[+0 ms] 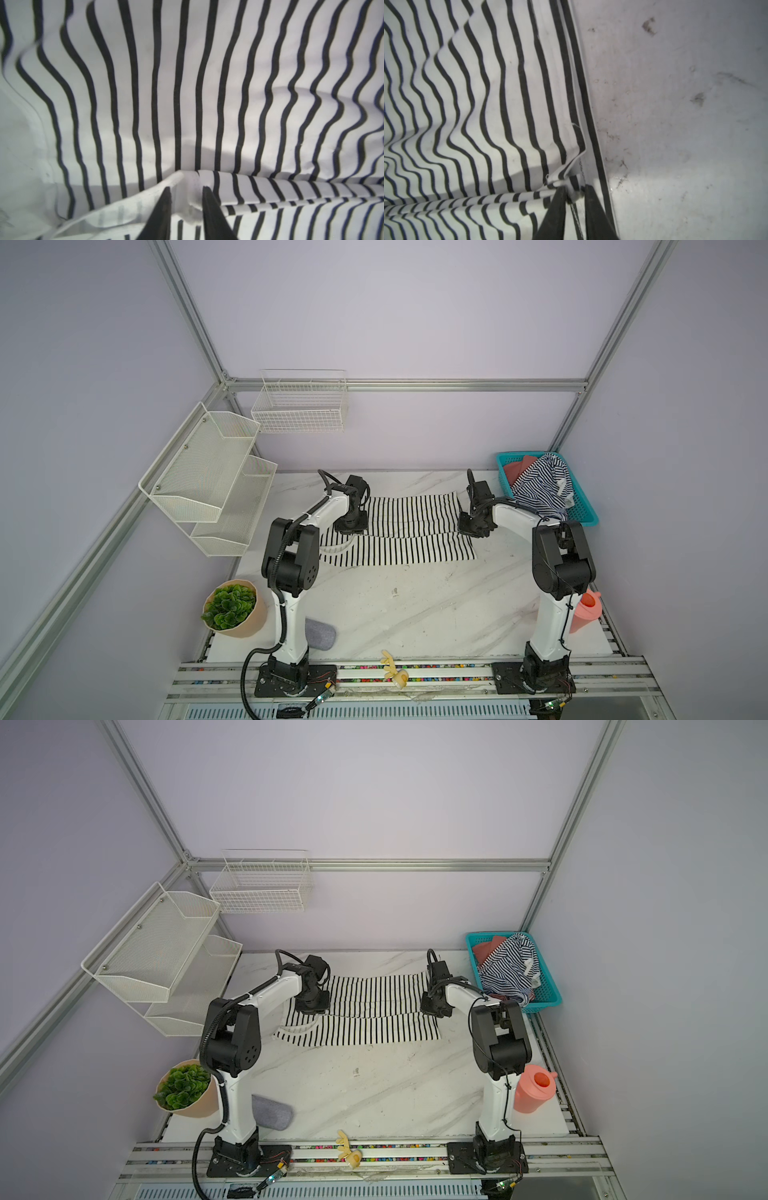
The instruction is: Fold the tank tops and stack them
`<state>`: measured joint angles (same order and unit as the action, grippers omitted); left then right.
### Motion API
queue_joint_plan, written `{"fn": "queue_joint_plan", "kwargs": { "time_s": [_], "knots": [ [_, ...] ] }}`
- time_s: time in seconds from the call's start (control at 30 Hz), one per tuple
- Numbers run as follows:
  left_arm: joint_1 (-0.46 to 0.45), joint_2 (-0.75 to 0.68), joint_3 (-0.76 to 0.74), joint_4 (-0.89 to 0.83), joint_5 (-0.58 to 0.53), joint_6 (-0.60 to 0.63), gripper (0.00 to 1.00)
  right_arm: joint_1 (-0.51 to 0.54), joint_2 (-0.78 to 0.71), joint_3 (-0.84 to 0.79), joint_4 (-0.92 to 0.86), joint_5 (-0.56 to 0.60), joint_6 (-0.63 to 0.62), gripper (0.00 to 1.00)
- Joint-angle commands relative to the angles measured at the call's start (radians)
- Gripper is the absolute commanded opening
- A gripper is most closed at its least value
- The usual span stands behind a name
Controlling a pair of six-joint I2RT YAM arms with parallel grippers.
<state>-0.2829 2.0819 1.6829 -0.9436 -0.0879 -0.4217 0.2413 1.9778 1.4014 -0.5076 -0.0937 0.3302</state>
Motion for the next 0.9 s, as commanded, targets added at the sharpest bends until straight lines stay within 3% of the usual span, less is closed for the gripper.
{"fn": "queue_joint_plan", "kwargs": {
  "time_s": [0.0,0.07,0.27,0.33,0.47,0.53,0.7,0.87],
  "knots": [
    [0.008,-0.003,0.145,-0.015,-0.024,0.006,0.41,-0.012,0.000,0.040,-0.011,0.013,0.014,0.29],
    [0.008,-0.002,0.193,-0.035,-0.033,0.003,0.48,-0.013,-0.019,0.050,-0.014,0.019,0.024,0.32],
    [0.003,-0.109,0.150,-0.043,-0.034,-0.026,0.48,-0.010,-0.120,0.023,-0.006,0.033,0.026,0.45],
    [-0.009,-0.168,0.073,-0.013,-0.017,-0.029,0.46,0.006,-0.156,-0.020,0.025,0.006,0.031,0.44],
    [-0.033,-0.249,-0.106,0.068,0.062,-0.040,0.39,0.059,-0.175,-0.109,0.067,-0.044,0.037,0.22],
    [-0.034,-0.265,-0.178,0.104,0.089,-0.048,0.34,0.083,-0.161,-0.152,0.099,-0.081,0.040,0.18],
    [-0.034,-0.263,-0.283,0.162,0.127,-0.069,0.29,0.110,-0.113,-0.220,0.150,-0.120,0.046,0.19],
    [-0.033,-0.236,-0.329,0.196,0.129,-0.075,0.30,0.112,-0.103,-0.264,0.188,-0.125,0.053,0.31]
  ]
}}
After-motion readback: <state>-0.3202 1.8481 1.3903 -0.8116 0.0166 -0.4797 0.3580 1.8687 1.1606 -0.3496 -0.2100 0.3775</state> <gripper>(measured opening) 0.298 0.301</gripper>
